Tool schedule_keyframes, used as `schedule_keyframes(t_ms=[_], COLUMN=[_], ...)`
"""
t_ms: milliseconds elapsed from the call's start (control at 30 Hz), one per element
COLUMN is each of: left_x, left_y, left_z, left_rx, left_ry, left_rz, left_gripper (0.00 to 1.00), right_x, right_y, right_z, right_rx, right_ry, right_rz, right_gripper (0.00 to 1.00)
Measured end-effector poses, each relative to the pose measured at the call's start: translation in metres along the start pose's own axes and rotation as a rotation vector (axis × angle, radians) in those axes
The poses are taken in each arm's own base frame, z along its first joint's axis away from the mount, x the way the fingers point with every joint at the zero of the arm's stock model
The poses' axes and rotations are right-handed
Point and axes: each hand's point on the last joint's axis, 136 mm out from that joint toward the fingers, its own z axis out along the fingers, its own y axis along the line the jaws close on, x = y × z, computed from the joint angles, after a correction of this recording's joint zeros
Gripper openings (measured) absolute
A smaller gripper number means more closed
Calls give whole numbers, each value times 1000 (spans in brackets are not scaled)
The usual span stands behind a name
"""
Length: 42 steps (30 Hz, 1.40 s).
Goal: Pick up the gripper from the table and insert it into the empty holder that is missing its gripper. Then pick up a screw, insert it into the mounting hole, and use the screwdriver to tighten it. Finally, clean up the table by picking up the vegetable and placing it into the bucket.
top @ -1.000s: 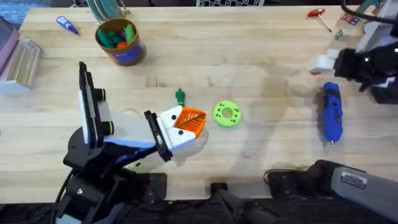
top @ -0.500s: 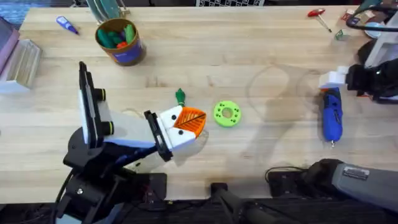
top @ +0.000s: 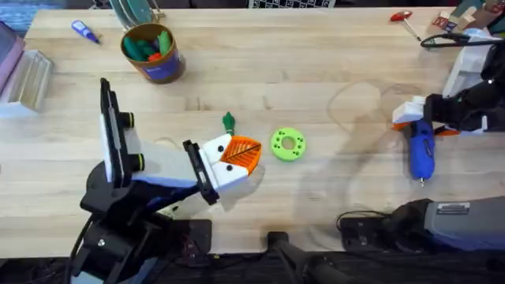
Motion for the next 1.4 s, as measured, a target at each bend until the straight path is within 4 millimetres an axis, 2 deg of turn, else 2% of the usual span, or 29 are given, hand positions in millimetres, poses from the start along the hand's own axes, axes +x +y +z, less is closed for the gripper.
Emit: schedule_keyframes(t_ms=[100, 167, 233, 367, 500, 567, 600, 733, 833, 1000, 1100, 1167, 1267, 1400], left_x=[0, 0, 0, 0, 0, 0, 0, 0, 0, 0, 0, 0, 0, 0], left_y=[0, 0, 0, 0, 0, 0, 0, 0, 0, 0, 0, 0, 0, 0], left_z=[0, 0, 0, 0, 0, 0, 0, 0, 0, 0, 0, 0, 0, 0], left_rx=[0, 0, 0, 0, 0, 0, 0, 0, 0, 0, 0, 0, 0, 0], left_ry=[0, 0, 0, 0, 0, 0, 0, 0, 0, 0, 0, 0, 0, 0], left_rz=[0, 0, 0, 0, 0, 0, 0, 0, 0, 0, 0, 0, 0, 0], left_gripper=[16, 16, 16, 16, 16, 16, 16, 16, 16, 16, 16, 16, 16, 16], right_x=[-2, -3, -4, -6, -5, -4, -4, -6, -18, -36, -42, -47, -52, -48], right_y=[0, 0, -1, -1, -1, -1, 0, 3, 10, 31, 50, 67, 92, 103], right_z=[0, 0, 0, 0, 1, 1, 1, -7, -23, -54, -74, -94, -135, -189], right_rx=[0, 0, 1, 2, 2, 0, -4, -16, -53, -142, -200, -233, -254, -219], right_ry=[-6, -12, -18, -22, -18, -14, -14, -40, -124, -265, -330, -397, -537, -719], right_rz=[0, 0, 0, -4, -9, -13, -9, -6, -4, 10, 4, -24, -94, -133], right_gripper=[978, 913, 793, 471, 221, 48, 24, 23, 23, 23, 23, 23, 23, 23])
